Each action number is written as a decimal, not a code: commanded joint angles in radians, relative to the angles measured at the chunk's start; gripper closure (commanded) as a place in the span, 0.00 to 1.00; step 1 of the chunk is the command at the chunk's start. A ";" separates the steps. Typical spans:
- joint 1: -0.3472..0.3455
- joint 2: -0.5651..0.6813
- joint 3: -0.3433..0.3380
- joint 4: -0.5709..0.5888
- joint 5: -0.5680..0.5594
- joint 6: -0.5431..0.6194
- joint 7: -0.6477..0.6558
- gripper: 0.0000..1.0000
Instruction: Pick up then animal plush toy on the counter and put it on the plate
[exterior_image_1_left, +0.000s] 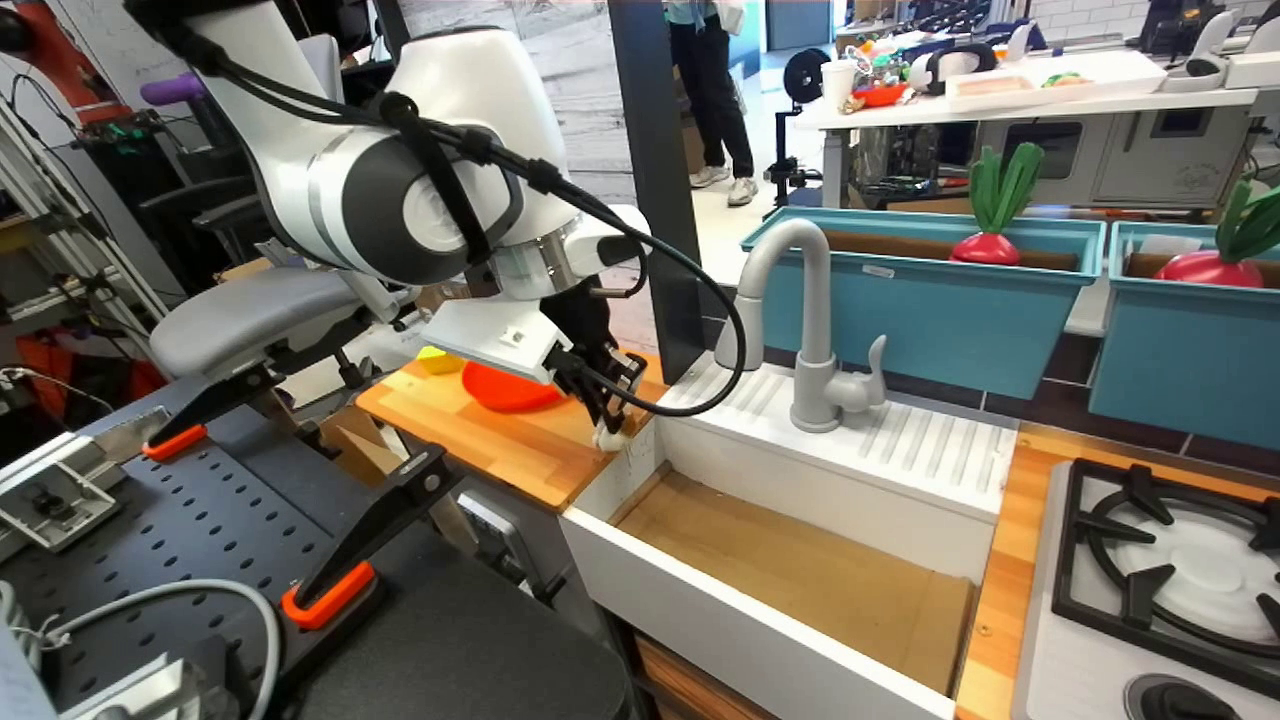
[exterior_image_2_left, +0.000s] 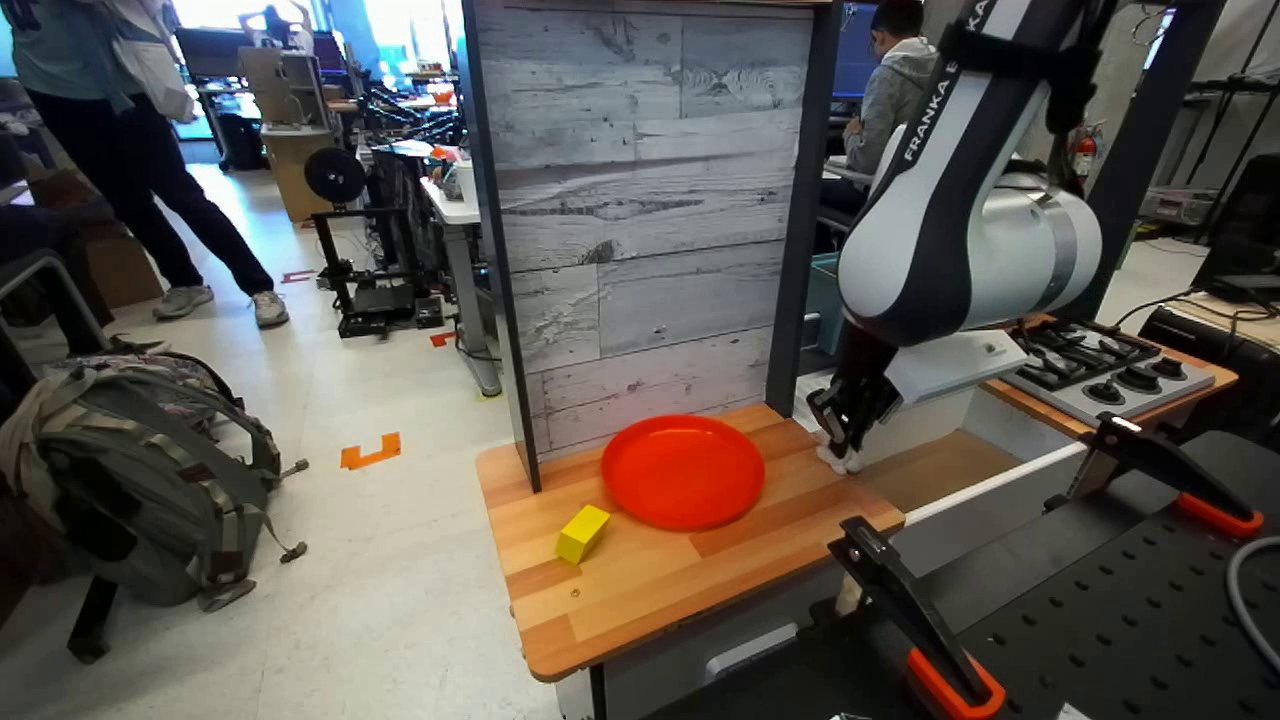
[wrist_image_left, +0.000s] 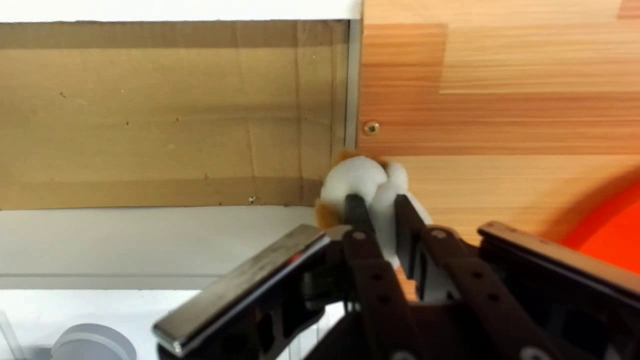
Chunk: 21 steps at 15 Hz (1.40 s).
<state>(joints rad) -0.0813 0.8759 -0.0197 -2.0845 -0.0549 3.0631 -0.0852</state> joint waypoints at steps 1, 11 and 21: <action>-0.026 0.014 0.026 0.037 -0.002 -0.031 -0.016 0.99; 0.067 -0.147 0.047 -0.144 -0.003 0.097 0.013 0.98; 0.208 -0.123 0.044 -0.074 0.024 0.095 0.097 0.98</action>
<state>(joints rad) 0.0940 0.7121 0.0294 -2.2109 -0.0521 3.1630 -0.0138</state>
